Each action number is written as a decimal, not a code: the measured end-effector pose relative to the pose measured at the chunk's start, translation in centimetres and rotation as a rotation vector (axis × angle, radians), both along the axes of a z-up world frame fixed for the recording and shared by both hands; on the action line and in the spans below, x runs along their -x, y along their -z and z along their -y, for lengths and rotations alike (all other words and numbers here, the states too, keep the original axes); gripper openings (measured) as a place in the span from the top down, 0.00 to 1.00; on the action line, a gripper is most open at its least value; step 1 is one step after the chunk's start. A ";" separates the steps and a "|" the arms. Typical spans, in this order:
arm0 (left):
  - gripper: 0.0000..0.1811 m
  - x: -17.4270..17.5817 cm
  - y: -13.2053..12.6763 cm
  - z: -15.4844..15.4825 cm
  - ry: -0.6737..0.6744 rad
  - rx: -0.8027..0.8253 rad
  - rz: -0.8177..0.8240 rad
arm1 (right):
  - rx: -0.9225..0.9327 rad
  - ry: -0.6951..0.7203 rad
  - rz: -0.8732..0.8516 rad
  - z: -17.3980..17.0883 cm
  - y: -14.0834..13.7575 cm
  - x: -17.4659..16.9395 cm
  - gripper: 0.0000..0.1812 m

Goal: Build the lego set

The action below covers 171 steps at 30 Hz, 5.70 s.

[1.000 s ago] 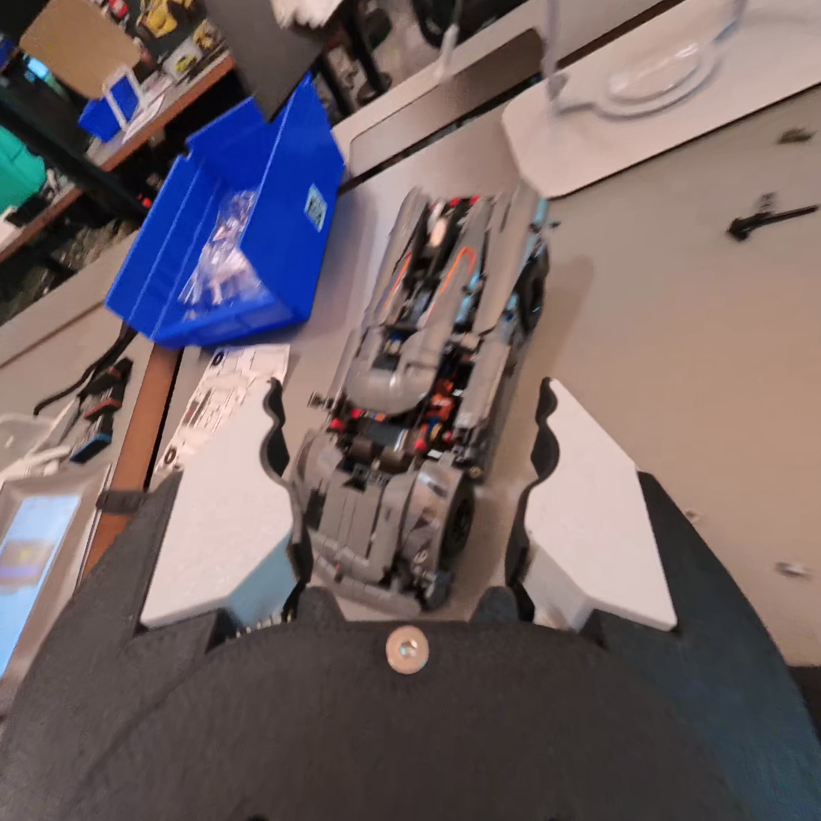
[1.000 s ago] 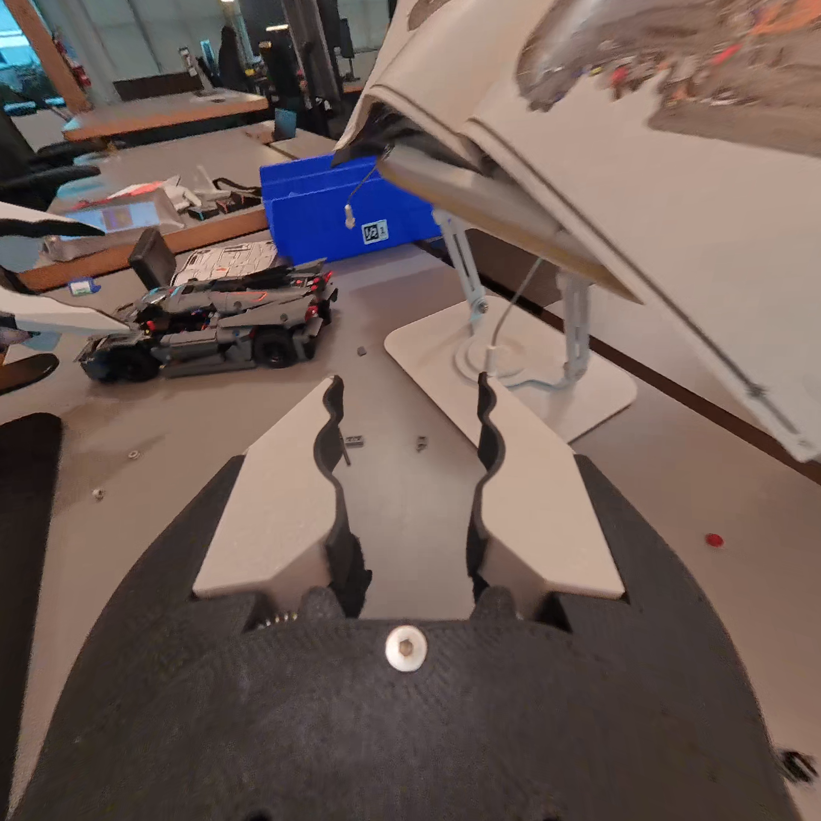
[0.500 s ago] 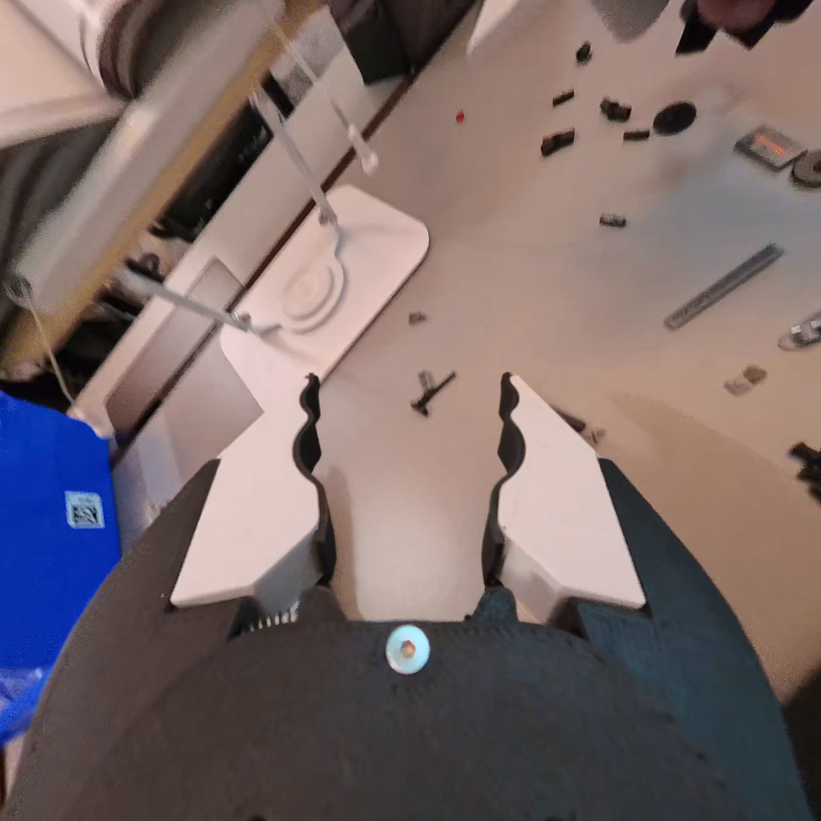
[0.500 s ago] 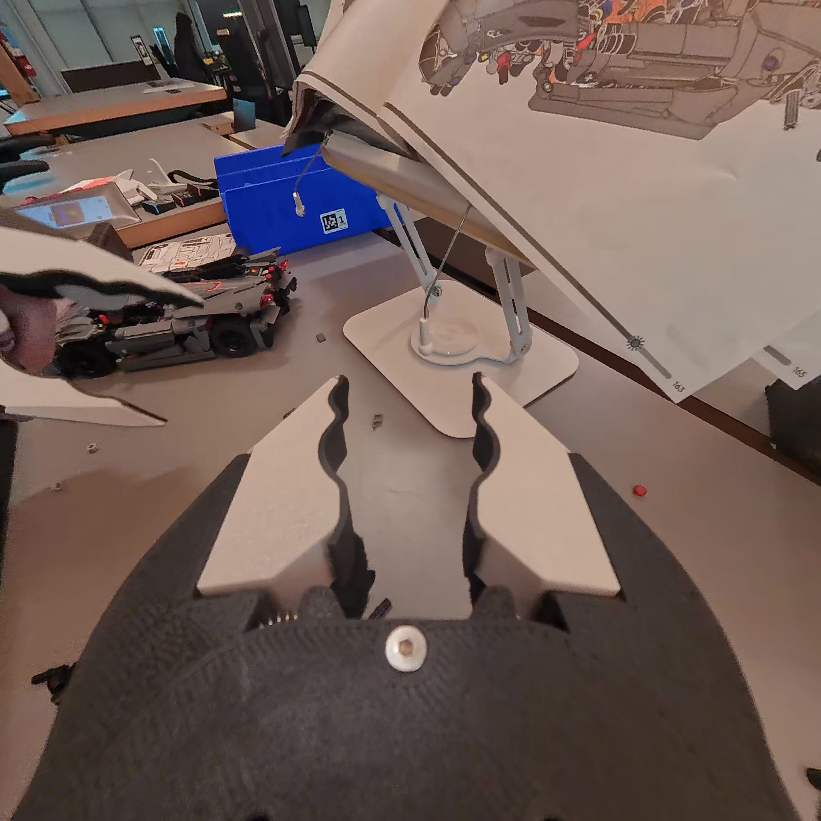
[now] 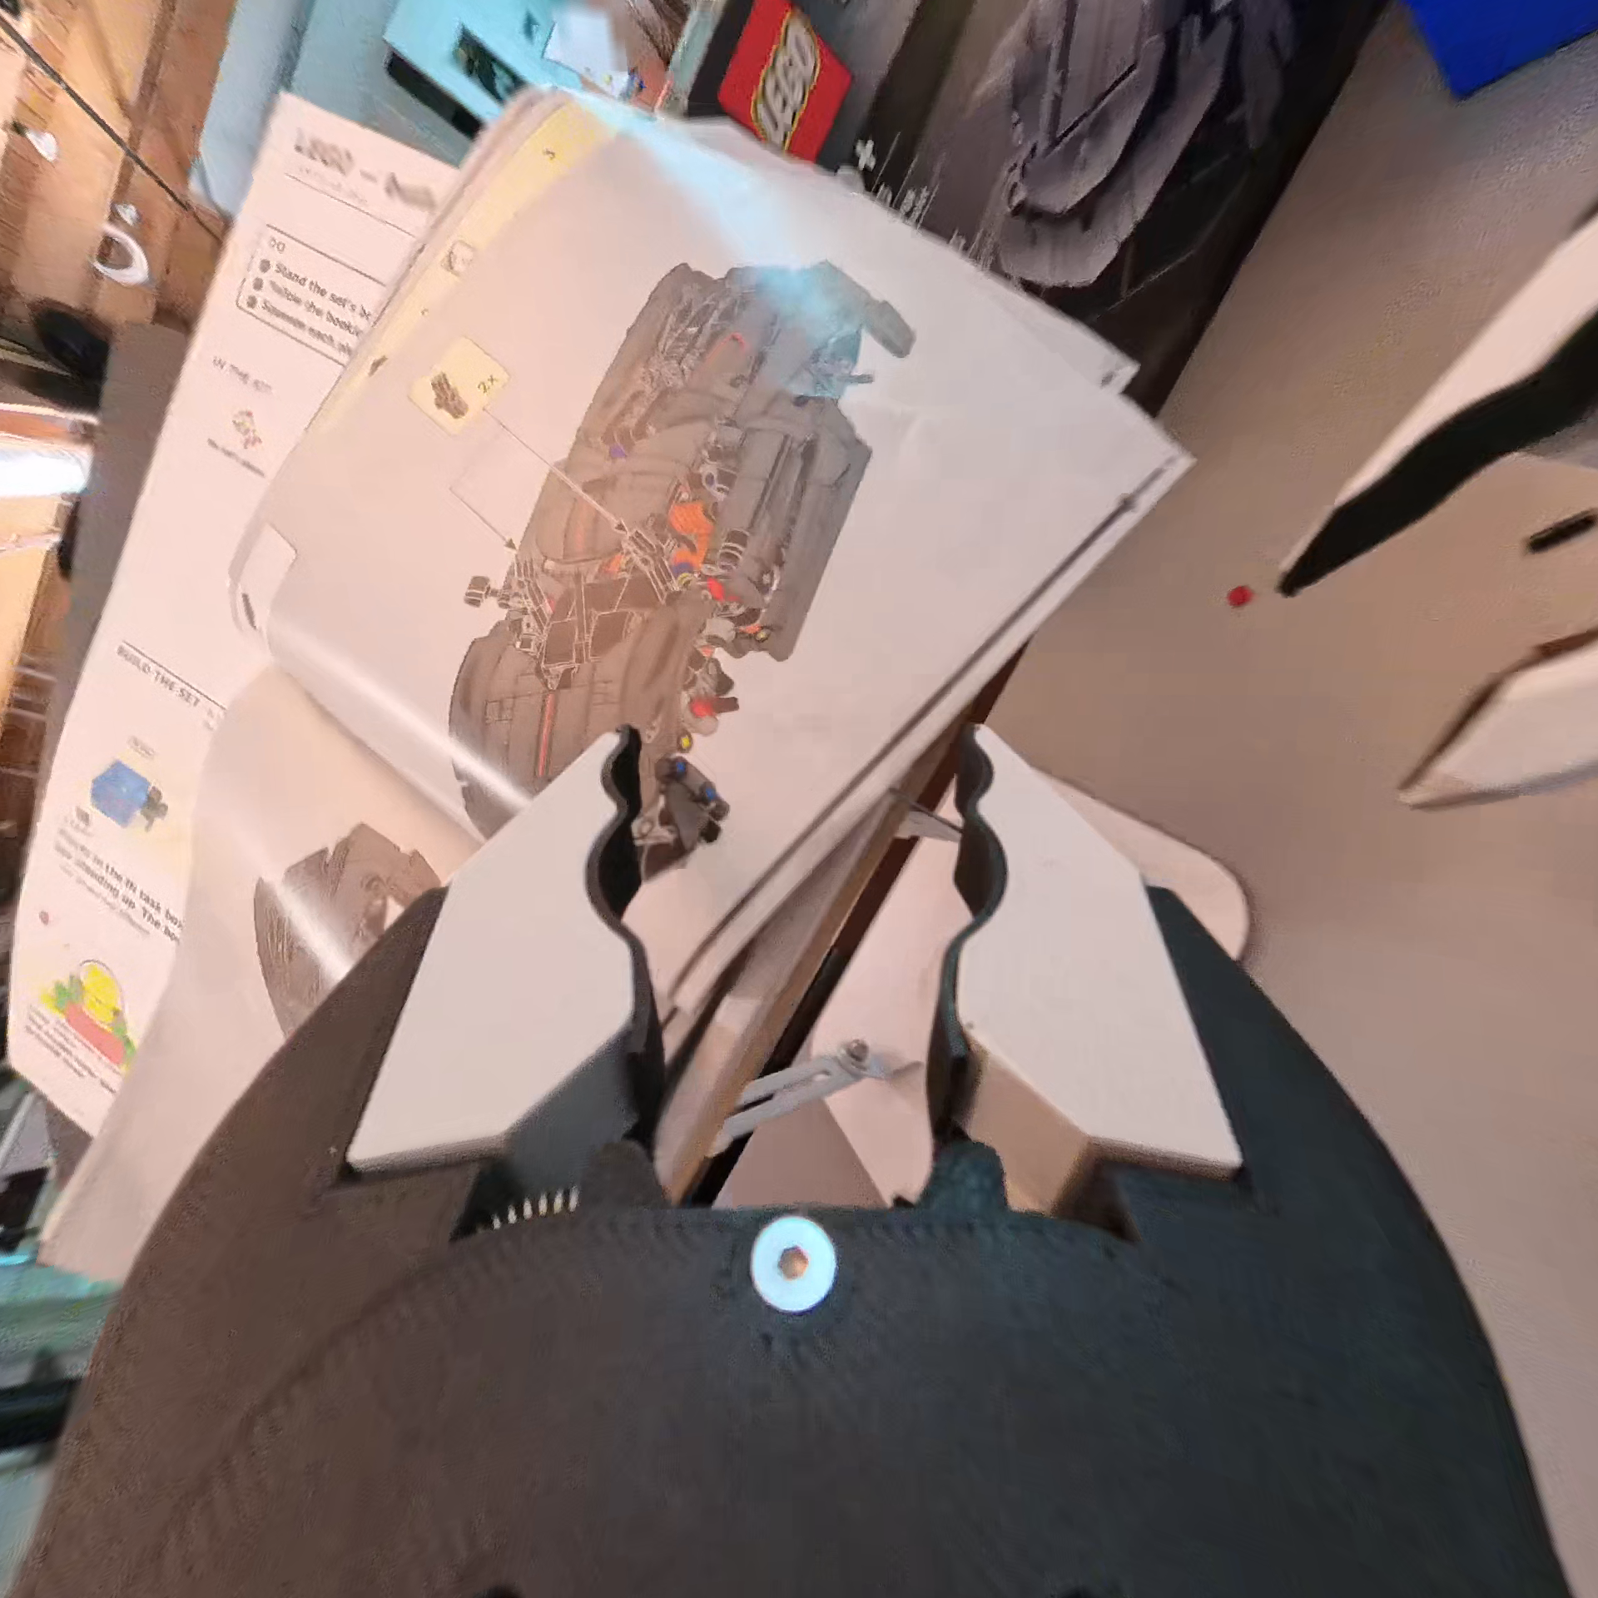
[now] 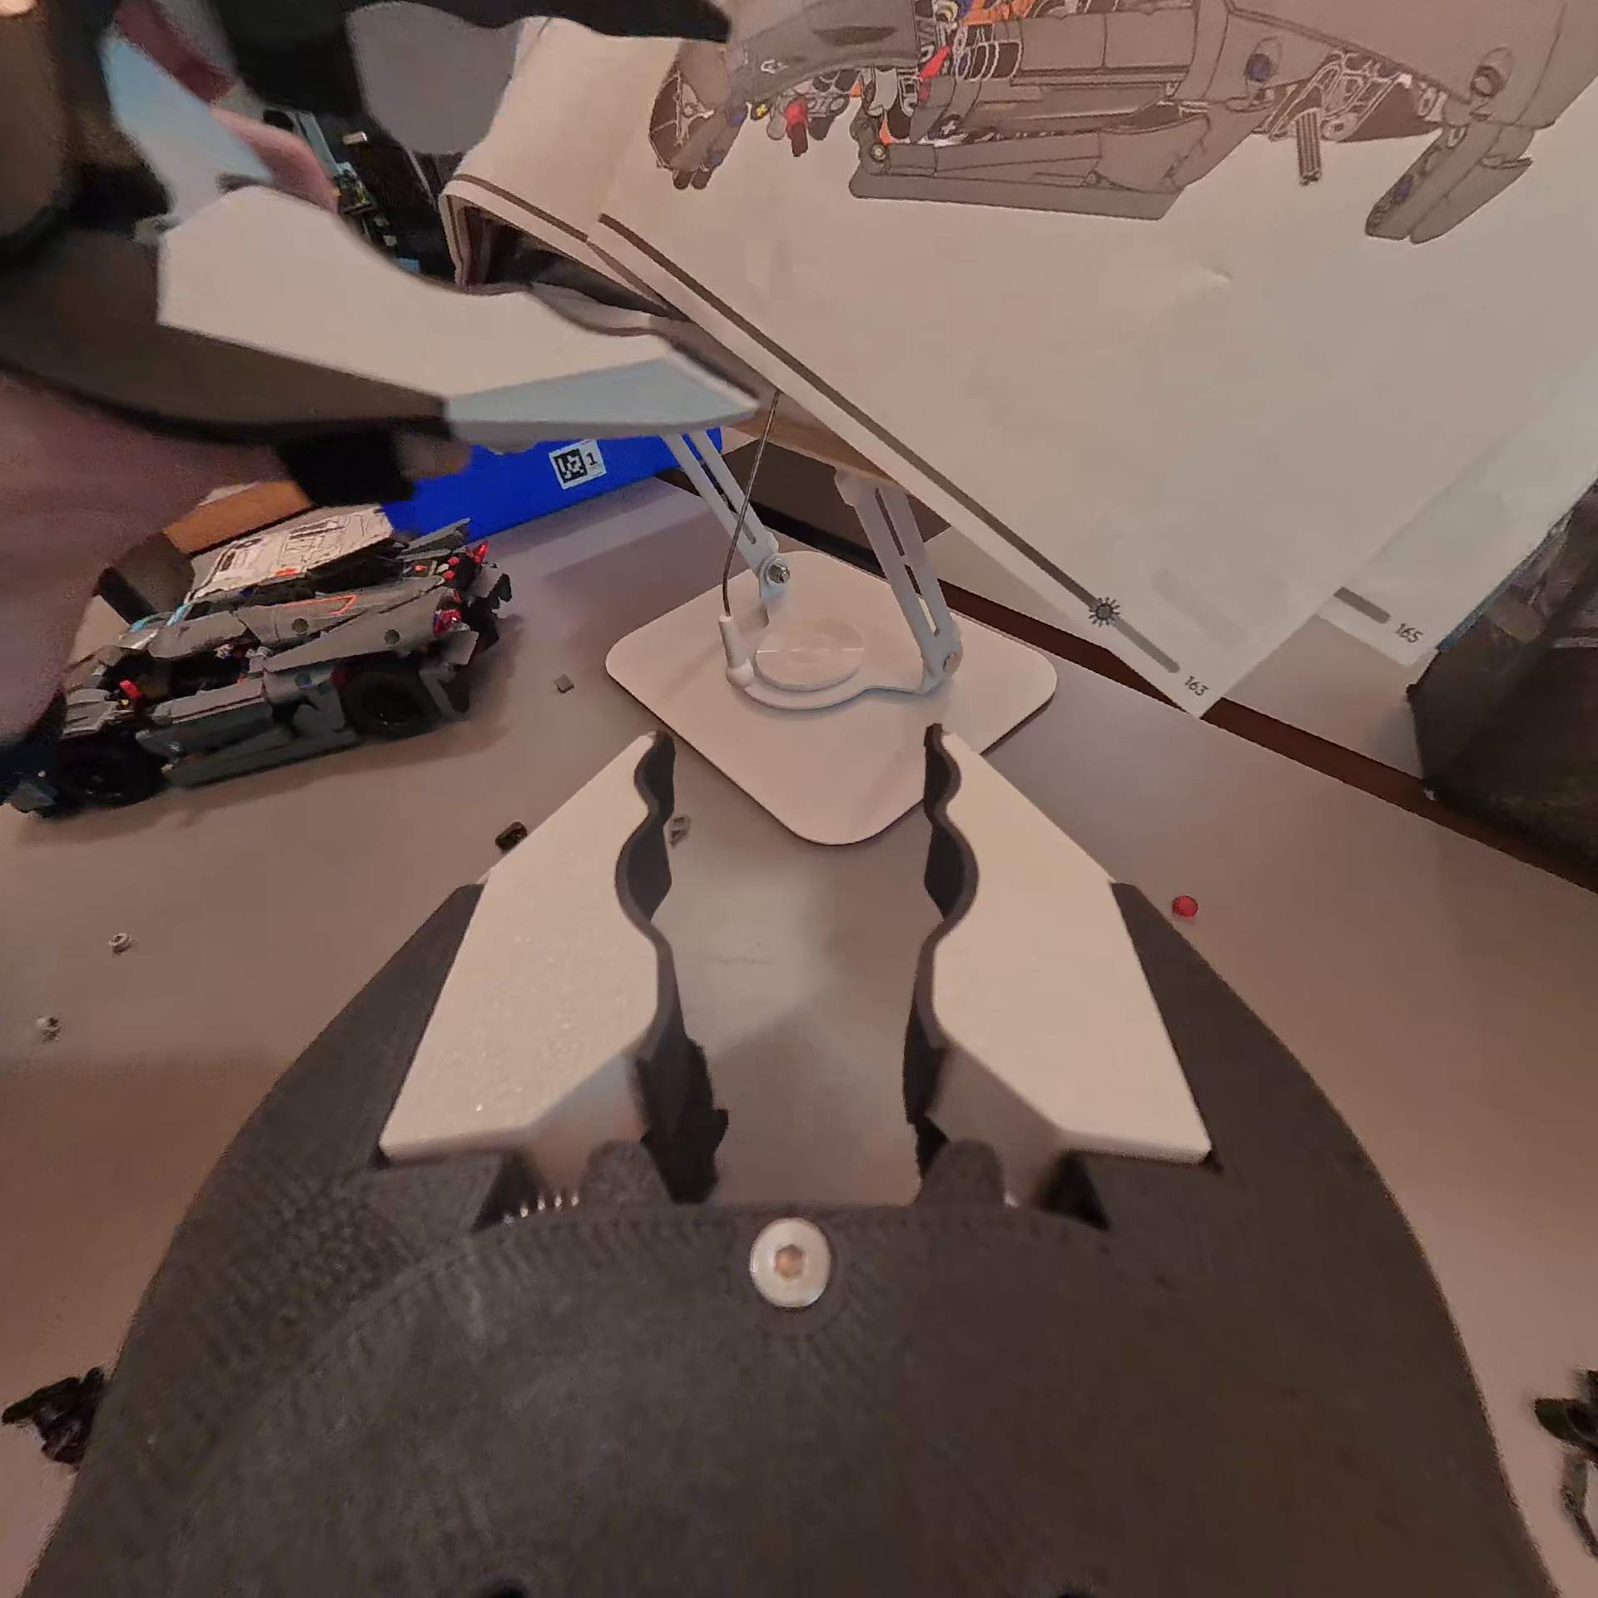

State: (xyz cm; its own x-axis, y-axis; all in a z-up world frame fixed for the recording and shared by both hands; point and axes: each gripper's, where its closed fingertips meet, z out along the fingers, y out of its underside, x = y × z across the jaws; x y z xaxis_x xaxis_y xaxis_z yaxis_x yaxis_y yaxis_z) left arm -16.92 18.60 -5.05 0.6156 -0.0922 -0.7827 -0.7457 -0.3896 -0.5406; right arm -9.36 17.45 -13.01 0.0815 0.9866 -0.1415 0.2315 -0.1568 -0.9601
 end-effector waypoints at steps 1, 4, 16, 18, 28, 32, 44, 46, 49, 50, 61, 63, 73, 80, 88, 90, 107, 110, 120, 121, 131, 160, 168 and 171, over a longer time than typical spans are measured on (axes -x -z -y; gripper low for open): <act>0.61 0.7 0.1 -0.5 -0.022 0.018 -0.017 | 0.002 0.002 -0.001 -0.1 0.1 0.0 0.69; 0.61 1.7 0.7 -1.5 -0.021 0.050 -0.028 | 0.012 0.002 0.005 -0.3 0.4 0.1 0.69; 0.74 1.9 2.3 -0.9 0.066 0.062 0.116 | 0.009 -0.011 0.026 -0.1 0.9 0.2 0.69; 0.76 1.9 2.3 -0.8 0.077 0.061 0.118 | 0.009 -0.013 0.030 0.0 1.1 0.2 0.70; 1.00 2.3 1.3 -0.1 0.076 0.025 0.184 | 0.014 -0.020 0.038 0.1 1.4 0.4 0.70; 1.00 2.8 0.1 0.4 0.080 -0.032 0.212 | 0.014 -0.023 0.043 0.1 1.5 0.4 0.70; 1.00 4.4 -1.2 2.1 0.076 -0.074 0.307 | 0.009 -0.030 0.047 0.4 1.6 0.5 0.71; 1.00 3.3 -0.4 0.9 0.059 -0.062 0.254 | 0.009 -0.030 0.049 0.3 1.6 0.5 0.71; 1.00 1.7 0.8 -0.6 0.044 -0.051 0.130 | 0.009 -0.027 0.052 0.2 1.7 0.4 0.71; 1.00 1.3 1.2 -1.0 0.043 -0.046 0.124 | 0.010 -0.027 0.052 0.2 1.7 0.4 0.71; 1.00 0.6 0.8 -1.6 0.008 -0.115 0.176 | 0.008 -0.041 0.073 0.4 2.2 0.5 0.73; 1.00 0.5 0.7 -1.6 0.015 -0.123 0.176 | 0.004 -0.038 0.077 0.3 2.3 0.5 0.73; 1.00 0.6 0.8 -1.6 0.025 -0.116 0.210 | -0.005 -0.038 0.090 0.4 2.5 0.6 0.72; 1.00 0.3 0.9 -1.7 0.041 -0.120 0.215 | -0.003 -0.041 0.091 0.4 2.6 0.6 0.72; 1.00 0.1 0.8 -1.9 0.045 -0.130 0.242 | -0.003 -0.040 0.097 0.4 2.8 0.7 0.72; 1.00 0.1 0.9 -2.0 0.045 -0.128 0.245 | -0.003 -0.040 0.098 0.3 2.8 0.7 0.72; 1.00 0.3 1.2 -2.2 0.048 -0.119 0.258 | -0.004 -0.029 0.092 -0.1 2.5 0.3 0.72; 1.00 0.3 1.2 -2.2 0.048 -0.120 0.259 | -0.003 -0.020 0.089 -0.5 2.4 0.1 0.72; 1.00 0.2 1.0 -2.1 0.056 -0.122 0.260 | -0.009 -0.008 0.093 -1.3 2.0 -0.7 0.72; 0.99 0.2 1.0 -2.0 0.061 -0.124 0.262 | -0.011 -0.010 0.100 -1.5 2.0 -0.9 0.72; 0.81 0.5 -1.9 0.5 0.050 -0.064 0.375 | 0.032 -0.104 0.213 -1.3 3.3 -2.5 0.71; 0.78 -11.0 17.8 18.6 0.438 0.851 0.598 | -0.003 -0.318 0.370 1.0 4.4 -6.3 0.83; 0.76 -12.2 18.4 19.9 0.477 0.911 0.488 | 0.007 -0.314 0.402 0.9 5.4 -6.2 0.82; 0.76 -9.2 18.2 19.5 0.373 0.867 0.484 | -0.001 -0.314 0.410 1.0 5.5 -6.1 0.82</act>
